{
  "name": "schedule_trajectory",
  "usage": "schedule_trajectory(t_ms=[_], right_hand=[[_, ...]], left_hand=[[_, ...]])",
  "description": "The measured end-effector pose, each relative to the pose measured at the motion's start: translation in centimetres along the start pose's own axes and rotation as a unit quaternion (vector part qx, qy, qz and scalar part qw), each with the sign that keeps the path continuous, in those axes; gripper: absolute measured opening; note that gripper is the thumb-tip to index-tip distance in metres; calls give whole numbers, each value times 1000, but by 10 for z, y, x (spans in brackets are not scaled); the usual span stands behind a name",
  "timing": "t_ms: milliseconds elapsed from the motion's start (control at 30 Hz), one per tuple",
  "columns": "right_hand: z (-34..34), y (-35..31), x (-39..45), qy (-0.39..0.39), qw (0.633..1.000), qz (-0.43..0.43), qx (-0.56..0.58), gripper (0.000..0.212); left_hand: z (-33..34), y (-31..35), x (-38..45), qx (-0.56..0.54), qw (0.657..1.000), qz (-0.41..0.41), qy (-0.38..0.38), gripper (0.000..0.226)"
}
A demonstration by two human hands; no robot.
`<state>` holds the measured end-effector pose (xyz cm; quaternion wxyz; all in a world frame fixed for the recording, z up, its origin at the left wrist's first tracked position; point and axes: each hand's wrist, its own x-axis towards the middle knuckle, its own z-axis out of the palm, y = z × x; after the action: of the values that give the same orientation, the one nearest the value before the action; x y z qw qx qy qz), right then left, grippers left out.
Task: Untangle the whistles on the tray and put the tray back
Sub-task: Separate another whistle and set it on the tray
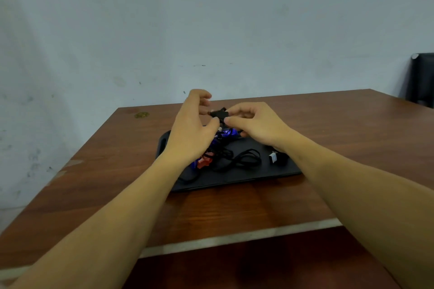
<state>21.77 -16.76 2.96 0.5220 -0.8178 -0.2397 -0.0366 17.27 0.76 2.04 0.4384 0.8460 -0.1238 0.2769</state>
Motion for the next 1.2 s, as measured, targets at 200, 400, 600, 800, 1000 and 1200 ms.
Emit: schedule_trajectory(t_ms=[200, 400, 600, 800, 1000, 1200], right_hand=[[-5, -7, -4, 17, 997, 21, 79, 11], [-2, -14, -4, 19, 984, 15, 177, 21], [17, -18, -10, -93, 977, 17, 192, 35], [20, -11, -12, -56, 991, -5, 120, 20], [19, -5, -17, -73, 997, 8, -21, 30], [10, 1, -19, -31, 998, -21, -53, 39]], left_hand=[[-7, 7, 3, 64, 996, 13, -65, 18], [-15, 21, 7, -152, 980, -128, -15, 14], [-23, 34, 14, -331, 923, -194, -2, 27], [-28, 28, 14, -361, 899, -239, 71, 18], [-33, 24, 20, -456, 849, -237, 122, 19], [-42, 20, 36, -439, 848, -223, 195, 24]])
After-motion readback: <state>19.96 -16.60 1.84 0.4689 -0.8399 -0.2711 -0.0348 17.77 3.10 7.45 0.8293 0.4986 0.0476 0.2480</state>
